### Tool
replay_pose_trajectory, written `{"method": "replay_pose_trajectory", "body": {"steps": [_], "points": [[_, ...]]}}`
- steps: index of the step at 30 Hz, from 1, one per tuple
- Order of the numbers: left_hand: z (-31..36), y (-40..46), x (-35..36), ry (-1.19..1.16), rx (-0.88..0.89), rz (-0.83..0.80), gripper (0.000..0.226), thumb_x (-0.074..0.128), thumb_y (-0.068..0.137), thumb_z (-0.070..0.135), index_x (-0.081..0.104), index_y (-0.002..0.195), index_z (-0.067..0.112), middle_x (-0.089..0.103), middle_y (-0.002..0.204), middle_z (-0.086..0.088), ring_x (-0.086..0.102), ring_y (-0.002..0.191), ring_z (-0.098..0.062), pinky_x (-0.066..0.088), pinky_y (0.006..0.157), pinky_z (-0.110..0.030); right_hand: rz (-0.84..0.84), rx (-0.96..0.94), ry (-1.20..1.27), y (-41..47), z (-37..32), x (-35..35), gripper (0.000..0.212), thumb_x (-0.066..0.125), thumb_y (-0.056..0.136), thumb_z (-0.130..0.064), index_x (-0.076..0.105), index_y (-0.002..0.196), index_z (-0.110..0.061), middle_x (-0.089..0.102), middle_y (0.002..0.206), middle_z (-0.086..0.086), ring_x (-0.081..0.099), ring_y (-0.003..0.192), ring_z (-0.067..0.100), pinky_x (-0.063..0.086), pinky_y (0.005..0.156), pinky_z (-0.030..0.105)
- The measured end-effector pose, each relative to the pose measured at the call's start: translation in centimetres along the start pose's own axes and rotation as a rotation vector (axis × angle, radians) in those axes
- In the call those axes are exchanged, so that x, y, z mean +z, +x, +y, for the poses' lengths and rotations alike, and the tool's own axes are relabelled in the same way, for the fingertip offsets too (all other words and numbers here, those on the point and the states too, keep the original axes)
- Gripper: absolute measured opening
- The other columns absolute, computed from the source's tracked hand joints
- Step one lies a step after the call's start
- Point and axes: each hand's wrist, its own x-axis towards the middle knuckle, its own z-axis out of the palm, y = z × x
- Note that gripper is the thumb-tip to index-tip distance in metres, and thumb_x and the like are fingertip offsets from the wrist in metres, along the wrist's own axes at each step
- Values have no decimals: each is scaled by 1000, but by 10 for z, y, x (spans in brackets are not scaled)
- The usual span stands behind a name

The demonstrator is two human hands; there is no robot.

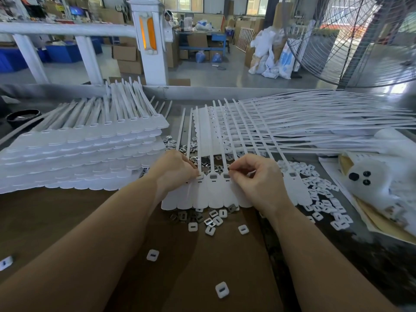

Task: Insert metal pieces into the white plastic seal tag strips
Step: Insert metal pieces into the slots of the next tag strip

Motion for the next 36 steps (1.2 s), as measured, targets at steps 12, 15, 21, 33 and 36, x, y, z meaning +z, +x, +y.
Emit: {"method": "replay_pose_trajectory", "body": {"steps": [12,15,21,33,36], "points": [[3,4,-2,105,3,-34,16,75,76,18,61,69,19,57,75,3,49,71,-9,38,56,-22,6,9,11,0,-1,1,15,70,78,-7,69,77,-22,65,73,-15,59,73,-3,44,65,6],[5,5,-1,98,8,-24,20,74,75,13,56,67,17,53,70,2,47,63,-9,34,50,-21,60,24,57,0,-1,1,19,69,77,-3,68,73,-21,64,69,-14,59,69,-2,45,63,6],[6,7,-1,105,8,-40,17,73,76,12,58,69,17,56,71,2,49,65,-10,37,52,-20,352,157,19,4,4,-5,17,66,81,-5,65,77,-22,62,71,-13,59,68,1,46,64,9],[22,12,23,139,262,87,8,65,86,20,71,87,24,67,81,10,61,74,-8,50,64,-22,254,213,-274,4,9,-3,12,58,88,-10,67,94,-14,64,94,1,58,89,14,41,76,18],[32,18,40,228,290,69,16,59,89,20,72,96,26,70,97,5,61,84,-13,50,76,-26,251,212,-278,3,8,-3,12,58,88,-10,67,93,-14,63,93,0,57,90,15,40,75,19]]}}
